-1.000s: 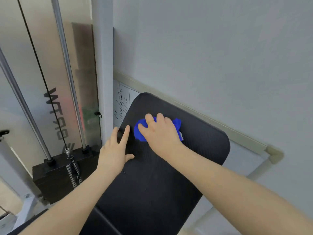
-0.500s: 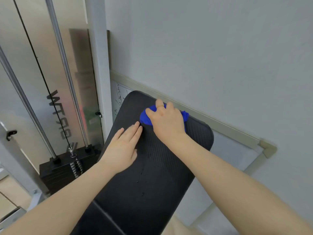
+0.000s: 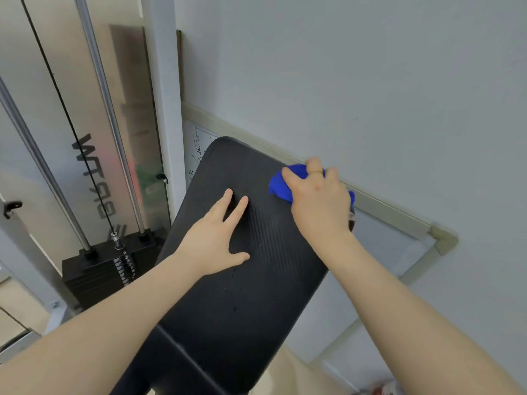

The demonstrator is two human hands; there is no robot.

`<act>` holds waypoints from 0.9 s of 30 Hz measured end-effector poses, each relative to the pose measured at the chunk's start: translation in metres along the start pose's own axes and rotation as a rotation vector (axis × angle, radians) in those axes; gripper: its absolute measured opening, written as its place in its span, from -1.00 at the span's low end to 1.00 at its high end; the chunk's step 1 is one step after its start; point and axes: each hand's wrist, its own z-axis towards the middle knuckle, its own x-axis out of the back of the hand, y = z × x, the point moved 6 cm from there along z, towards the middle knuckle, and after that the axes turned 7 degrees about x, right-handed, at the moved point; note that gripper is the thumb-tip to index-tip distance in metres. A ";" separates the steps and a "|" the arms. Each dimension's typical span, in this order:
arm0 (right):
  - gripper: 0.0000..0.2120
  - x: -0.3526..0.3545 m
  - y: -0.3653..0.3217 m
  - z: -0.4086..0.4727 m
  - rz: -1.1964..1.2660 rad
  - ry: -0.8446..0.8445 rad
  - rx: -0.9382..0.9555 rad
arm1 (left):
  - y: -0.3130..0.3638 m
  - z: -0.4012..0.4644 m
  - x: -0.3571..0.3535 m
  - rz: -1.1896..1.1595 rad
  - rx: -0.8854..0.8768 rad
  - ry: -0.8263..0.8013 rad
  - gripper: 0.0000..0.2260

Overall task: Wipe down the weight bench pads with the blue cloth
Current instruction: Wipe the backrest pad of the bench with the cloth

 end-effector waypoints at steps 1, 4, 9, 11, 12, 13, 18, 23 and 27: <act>-0.54 -0.002 -0.007 0.016 0.012 -0.029 0.012 | 0.001 0.001 -0.002 0.014 -0.001 0.000 -0.02; -0.56 -0.018 -0.024 0.046 0.075 -0.134 0.052 | 0.005 0.001 -0.009 0.058 0.010 0.006 0.09; -0.61 -0.002 0.021 -0.011 0.136 -0.092 -0.114 | 0.012 0.000 -0.014 0.138 0.023 0.020 0.12; -0.62 0.006 0.035 -0.041 0.163 -0.116 -0.182 | 0.011 0.000 -0.014 0.162 0.027 0.026 0.11; -0.62 0.006 0.035 -0.050 0.155 -0.135 -0.184 | 0.011 -0.001 -0.015 0.163 0.032 0.026 0.11; -0.60 0.005 0.032 -0.054 0.130 -0.141 -0.165 | 0.010 -0.001 -0.015 0.161 0.038 0.027 0.11; -0.53 -0.006 0.002 -0.004 0.005 -0.064 0.081 | 0.011 0.001 -0.016 0.144 0.064 0.014 0.11; -0.62 -0.002 0.021 -0.018 0.052 -0.123 0.140 | 0.012 -0.001 -0.017 0.098 0.081 0.012 0.13; -0.50 0.011 0.048 -0.067 0.076 -0.063 0.099 | 0.015 -0.002 -0.018 0.091 0.102 0.015 0.13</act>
